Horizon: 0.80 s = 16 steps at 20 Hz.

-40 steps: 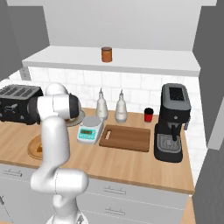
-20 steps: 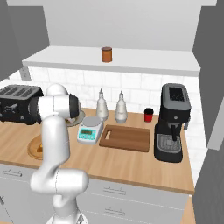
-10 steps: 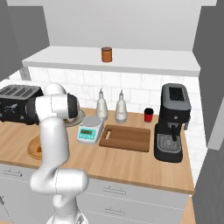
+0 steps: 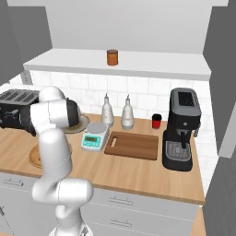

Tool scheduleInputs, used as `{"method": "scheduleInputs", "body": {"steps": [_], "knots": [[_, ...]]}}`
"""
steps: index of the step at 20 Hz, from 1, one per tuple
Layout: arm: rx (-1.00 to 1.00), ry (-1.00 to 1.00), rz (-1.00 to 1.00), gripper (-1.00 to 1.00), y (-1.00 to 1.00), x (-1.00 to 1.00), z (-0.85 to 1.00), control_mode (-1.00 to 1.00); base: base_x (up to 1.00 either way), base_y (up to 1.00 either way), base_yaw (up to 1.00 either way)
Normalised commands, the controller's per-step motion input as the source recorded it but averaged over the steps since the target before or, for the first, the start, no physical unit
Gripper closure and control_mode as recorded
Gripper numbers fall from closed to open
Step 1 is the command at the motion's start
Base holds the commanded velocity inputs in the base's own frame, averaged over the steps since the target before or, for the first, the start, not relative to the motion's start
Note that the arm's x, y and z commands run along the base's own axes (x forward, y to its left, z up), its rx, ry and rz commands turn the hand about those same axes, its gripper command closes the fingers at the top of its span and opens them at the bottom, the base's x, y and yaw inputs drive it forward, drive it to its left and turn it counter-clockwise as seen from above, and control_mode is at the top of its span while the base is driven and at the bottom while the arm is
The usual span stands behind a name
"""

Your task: From the different types of pastries on the counter, select a croissant and place it on the cutting board. Then retrieve a jar of jam from the cabinet and place it alongside the croissant on the cutting board.

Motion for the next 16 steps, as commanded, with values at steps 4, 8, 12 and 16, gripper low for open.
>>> {"method": "scheduleInputs", "body": {"steps": [4, 8, 12, 16], "knots": [[0.0, 0.16, 0.0, 1.0, -0.01, -0.52, 0.61, -1.0, 0.0, 0.0, 0.0], [0.0, 0.08, -0.01, 1.0, -0.2, -0.76, 0.52, -1.0, 0.0, 0.0, 0.0], [0.0, 0.12, -0.04, 1.0, -0.4, -0.98, 0.22, -1.0, 0.0, 0.0, 0.0], [0.0, 0.3, -0.04, 1.0, -0.49, -0.92, 0.0, -1.0, 0.0, 0.0, 0.0]]}}
